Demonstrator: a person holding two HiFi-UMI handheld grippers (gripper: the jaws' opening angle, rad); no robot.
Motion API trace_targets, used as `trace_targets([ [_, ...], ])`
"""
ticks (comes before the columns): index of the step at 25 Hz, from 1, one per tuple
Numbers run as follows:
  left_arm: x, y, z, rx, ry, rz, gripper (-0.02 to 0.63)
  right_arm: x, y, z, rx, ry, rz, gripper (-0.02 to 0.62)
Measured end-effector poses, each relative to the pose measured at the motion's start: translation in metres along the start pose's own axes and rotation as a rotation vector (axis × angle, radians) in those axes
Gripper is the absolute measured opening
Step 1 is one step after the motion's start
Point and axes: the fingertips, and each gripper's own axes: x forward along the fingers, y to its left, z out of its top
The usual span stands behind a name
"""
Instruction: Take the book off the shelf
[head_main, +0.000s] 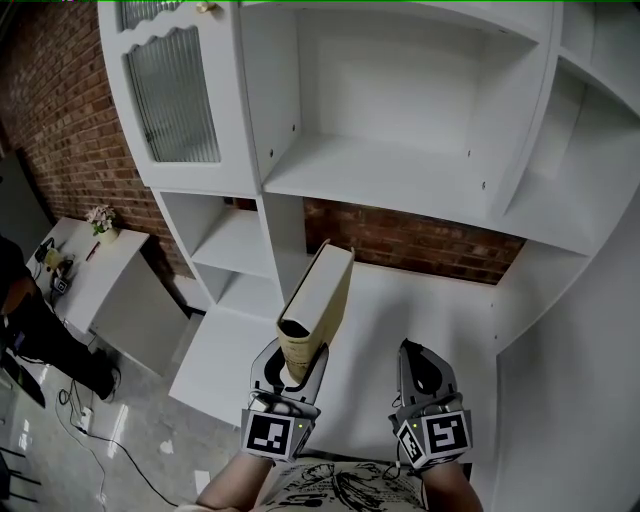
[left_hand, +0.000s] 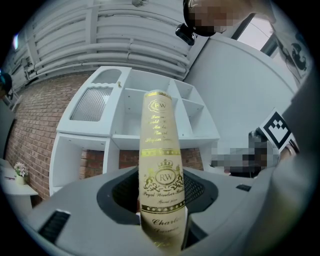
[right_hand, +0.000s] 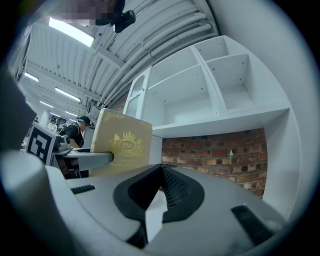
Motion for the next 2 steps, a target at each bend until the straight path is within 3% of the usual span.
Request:
trace_targets([
  [2,0.0017,0.0012,-0.0005,-0.002,0.005,0.004,0.209,0.0002,-0.0005,-0.0015,-0.004,0.002,0.001,0.000],
])
